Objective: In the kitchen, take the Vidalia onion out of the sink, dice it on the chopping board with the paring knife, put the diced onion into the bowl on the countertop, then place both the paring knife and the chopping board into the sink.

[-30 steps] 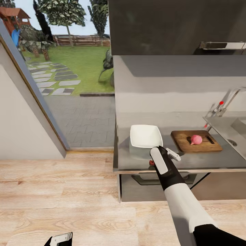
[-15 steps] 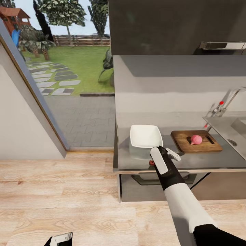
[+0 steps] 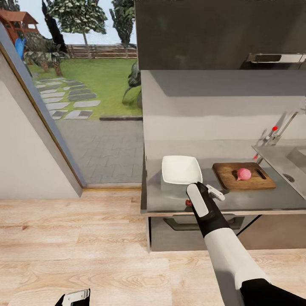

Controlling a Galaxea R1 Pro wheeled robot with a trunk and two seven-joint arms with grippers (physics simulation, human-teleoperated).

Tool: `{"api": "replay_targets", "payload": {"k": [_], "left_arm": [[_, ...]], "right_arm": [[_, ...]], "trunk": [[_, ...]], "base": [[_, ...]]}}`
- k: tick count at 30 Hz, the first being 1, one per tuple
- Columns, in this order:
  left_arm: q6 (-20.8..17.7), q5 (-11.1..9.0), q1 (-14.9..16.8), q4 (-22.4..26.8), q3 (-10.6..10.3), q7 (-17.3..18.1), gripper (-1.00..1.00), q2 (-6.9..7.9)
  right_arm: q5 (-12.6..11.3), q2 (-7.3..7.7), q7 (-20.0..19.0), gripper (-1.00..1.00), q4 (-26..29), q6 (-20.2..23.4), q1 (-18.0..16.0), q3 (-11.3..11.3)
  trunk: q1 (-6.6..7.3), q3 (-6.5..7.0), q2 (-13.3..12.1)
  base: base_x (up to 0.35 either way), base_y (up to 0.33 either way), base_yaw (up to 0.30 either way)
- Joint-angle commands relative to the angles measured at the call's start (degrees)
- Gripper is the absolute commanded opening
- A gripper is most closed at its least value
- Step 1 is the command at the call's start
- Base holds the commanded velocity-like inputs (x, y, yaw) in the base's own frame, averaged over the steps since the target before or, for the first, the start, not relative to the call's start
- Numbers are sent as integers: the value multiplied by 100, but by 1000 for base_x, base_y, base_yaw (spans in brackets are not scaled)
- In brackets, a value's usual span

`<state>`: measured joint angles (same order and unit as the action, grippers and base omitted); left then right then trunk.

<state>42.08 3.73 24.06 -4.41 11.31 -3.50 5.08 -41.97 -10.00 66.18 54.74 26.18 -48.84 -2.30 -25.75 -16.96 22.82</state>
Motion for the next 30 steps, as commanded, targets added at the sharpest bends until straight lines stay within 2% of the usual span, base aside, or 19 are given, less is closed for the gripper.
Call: {"api": "replay_targets", "payload": {"k": [1,8,30], "left_arm": [[37,43,11,-24,12,-37,100,2],[37,46,11,-24,12,-36,100,3],[37,47,11,-24,12,-37,100,2]], "right_arm": [[-30,0,44,-100,2,115,-3,2],[-30,0,44,-100,2,115,-3,2],[-47,0,48,-100,2,115,-3,-6]], "trunk": [[-3,-5,10],[-3,39,10],[-3,173,10]], "base": [[-123,0,0],[-239,0,0],[-7,0,0]]}}
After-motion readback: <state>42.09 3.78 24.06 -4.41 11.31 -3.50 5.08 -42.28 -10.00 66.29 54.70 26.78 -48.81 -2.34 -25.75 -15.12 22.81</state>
